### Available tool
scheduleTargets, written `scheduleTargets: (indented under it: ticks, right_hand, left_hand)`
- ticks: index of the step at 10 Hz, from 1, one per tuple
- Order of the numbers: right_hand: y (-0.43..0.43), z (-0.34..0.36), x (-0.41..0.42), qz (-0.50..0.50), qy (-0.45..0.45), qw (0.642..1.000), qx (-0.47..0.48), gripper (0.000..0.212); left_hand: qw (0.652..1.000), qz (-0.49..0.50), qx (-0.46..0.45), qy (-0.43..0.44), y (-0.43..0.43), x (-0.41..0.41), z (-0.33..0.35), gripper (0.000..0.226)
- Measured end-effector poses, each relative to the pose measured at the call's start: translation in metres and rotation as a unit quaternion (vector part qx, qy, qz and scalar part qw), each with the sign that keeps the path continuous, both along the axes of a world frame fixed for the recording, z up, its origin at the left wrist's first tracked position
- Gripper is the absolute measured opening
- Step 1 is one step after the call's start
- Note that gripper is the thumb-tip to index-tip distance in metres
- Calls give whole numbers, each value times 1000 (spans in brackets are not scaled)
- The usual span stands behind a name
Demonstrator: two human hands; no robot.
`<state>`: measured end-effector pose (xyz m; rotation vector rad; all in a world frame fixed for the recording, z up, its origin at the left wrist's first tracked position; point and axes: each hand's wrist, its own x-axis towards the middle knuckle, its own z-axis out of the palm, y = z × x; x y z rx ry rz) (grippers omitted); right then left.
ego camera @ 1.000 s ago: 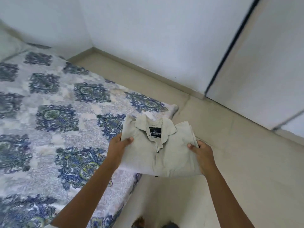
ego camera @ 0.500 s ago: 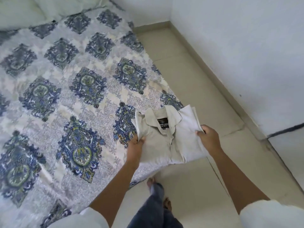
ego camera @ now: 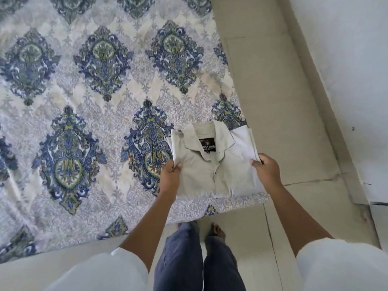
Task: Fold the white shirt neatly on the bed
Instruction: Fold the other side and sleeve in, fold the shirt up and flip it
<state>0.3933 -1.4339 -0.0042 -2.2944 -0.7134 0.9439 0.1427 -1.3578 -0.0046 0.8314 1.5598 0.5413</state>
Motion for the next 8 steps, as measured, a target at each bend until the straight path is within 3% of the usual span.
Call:
scheduleTargets:
  ticks: [1,2,3,4,6,8]
  right_hand:
    - [-7,-24,15,-16,59,997,-43,18]
    - [-31,-41,24,-46,186,974,-117,40]
    - [-45,-48,31,-62,260,957,-116,42]
    - [-46,-45,34,-93,307,942,-102,40]
    - [-42,-44,20,-67,162,974,-146,33]
    - [-47,8,-1,-36,-2,989,-145,39]
  left_hand:
    - [999,35,-19,34,-17,-5,-29,11]
    - [996,36,-62,47,-39,-20,-49,22]
    - [993,-3,-116,18,-52,-33,-60,38]
    - [990,-19,-141,26,-58,-39,-63,39]
    - [981,-89,-125,118,-56,-32,-57,26]
    - [966,-142,-53,210,-51,-44,-9,6]
